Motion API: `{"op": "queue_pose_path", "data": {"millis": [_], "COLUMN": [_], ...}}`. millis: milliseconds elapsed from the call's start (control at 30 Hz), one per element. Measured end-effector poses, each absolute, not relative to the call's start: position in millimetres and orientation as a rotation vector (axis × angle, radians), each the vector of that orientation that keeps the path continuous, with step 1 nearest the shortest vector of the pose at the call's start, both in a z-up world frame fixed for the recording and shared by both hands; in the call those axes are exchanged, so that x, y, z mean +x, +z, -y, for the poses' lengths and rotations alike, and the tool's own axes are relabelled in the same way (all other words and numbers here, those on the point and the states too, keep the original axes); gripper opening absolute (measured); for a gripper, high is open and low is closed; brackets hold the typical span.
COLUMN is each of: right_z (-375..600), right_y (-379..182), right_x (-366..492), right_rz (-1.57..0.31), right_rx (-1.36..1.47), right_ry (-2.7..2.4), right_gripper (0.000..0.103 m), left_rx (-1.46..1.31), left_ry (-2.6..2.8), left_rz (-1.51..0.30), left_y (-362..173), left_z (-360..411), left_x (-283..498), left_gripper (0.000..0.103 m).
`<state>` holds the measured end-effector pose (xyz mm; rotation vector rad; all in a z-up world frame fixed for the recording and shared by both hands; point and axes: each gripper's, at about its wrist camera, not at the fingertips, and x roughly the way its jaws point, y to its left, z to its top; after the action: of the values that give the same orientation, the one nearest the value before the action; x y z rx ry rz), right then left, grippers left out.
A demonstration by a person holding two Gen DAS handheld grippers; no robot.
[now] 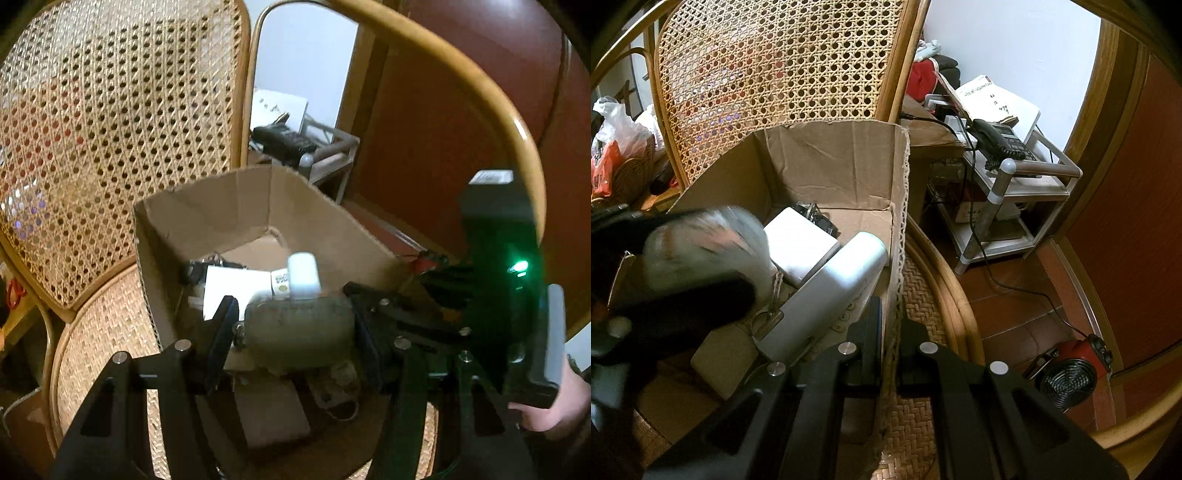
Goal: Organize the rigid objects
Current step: 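Carry the cartoon tin into the box and release it, then grasp the small NFC tag printed AIMA with the left gripper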
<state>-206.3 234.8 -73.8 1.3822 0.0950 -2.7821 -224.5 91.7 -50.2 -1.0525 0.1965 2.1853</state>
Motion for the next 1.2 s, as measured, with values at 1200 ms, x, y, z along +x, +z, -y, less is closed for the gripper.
{"op": "queue_pose_path", "data": {"millis": [1200], "right_z": [-235], "right_y": [-74], "right_x": [-208], "right_rz": [-0.095], "right_rx": [1.383], "right_ry": [-2.781], "right_gripper": [0.006], "left_rx": [-1.043], "left_ry": [2.297], "left_rz": [-0.235], "left_y": [-75], "left_z": [13], "left_x": [-194], "left_gripper": [0.090]}}
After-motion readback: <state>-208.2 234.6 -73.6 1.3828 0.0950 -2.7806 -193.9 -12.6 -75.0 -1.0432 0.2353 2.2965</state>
